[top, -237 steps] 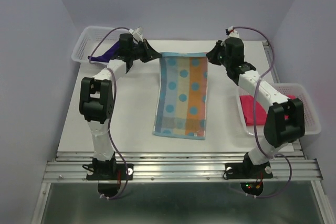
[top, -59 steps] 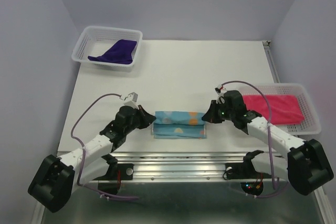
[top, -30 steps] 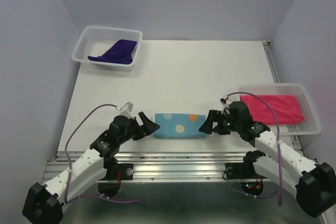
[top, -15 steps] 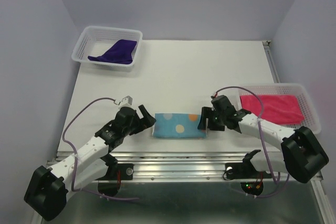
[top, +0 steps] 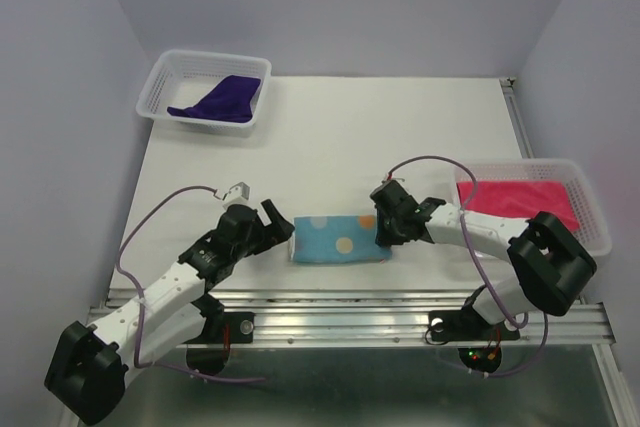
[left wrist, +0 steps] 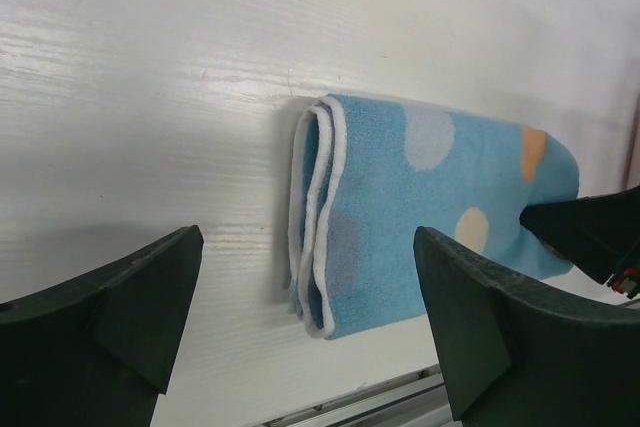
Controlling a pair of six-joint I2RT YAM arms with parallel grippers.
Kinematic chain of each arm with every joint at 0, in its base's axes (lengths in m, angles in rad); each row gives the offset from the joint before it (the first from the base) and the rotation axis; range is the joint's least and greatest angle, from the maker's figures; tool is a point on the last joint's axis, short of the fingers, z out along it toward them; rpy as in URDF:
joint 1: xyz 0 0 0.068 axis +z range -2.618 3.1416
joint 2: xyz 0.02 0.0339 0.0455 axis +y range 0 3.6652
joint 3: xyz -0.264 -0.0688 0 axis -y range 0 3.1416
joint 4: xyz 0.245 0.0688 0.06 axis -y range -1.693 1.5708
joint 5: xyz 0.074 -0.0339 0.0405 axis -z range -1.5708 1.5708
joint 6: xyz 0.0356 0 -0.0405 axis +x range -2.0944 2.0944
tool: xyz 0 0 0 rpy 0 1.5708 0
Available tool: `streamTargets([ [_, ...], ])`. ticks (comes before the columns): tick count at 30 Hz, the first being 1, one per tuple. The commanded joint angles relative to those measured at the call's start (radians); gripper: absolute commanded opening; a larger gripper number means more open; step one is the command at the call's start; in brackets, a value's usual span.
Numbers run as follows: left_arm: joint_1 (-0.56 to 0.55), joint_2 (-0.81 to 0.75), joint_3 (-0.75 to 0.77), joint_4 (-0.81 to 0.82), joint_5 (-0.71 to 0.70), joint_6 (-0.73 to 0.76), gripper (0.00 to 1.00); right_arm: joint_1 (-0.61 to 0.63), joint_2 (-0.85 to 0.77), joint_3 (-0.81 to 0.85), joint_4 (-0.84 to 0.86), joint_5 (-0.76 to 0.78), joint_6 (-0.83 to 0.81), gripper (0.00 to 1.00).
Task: Fold and stack the towels
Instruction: Neatly place the folded towel into the bin
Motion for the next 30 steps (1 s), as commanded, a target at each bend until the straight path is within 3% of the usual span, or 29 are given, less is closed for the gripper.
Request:
streamTargets([
  [1,-0.002,-0.026,0.041,-0.032,-0.046,0.022,0.99,0.012,0.032,0.064,-0.15,0.166,-0.018,0.17],
  [5,-0.002,-0.037,0.053,-0.049,-0.058,0.028,0.99,0.012,0.002,0.197,-0.266,0.365,-0.101,0.07],
  [12,-0.002,-0.044,0.074,-0.055,-0.055,0.03,0.99,0.007,0.006,0.37,-0.547,0.661,-0.187,0.03],
  [18,-0.002,-0.04,0.094,-0.061,-0.058,0.036,0.99,-0.066,-0.052,0.472,-0.617,0.738,-0.278,0.01],
  [26,-0.002,-0.038,0.105,-0.054,-0.057,0.046,0.99,-0.175,-0.115,0.614,-0.737,0.698,-0.345,0.01],
  [30,-0.002,-0.038,0.11,-0.038,-0.046,0.059,0.99,-0.323,-0.109,0.634,-0.737,0.652,-0.438,0.01],
])
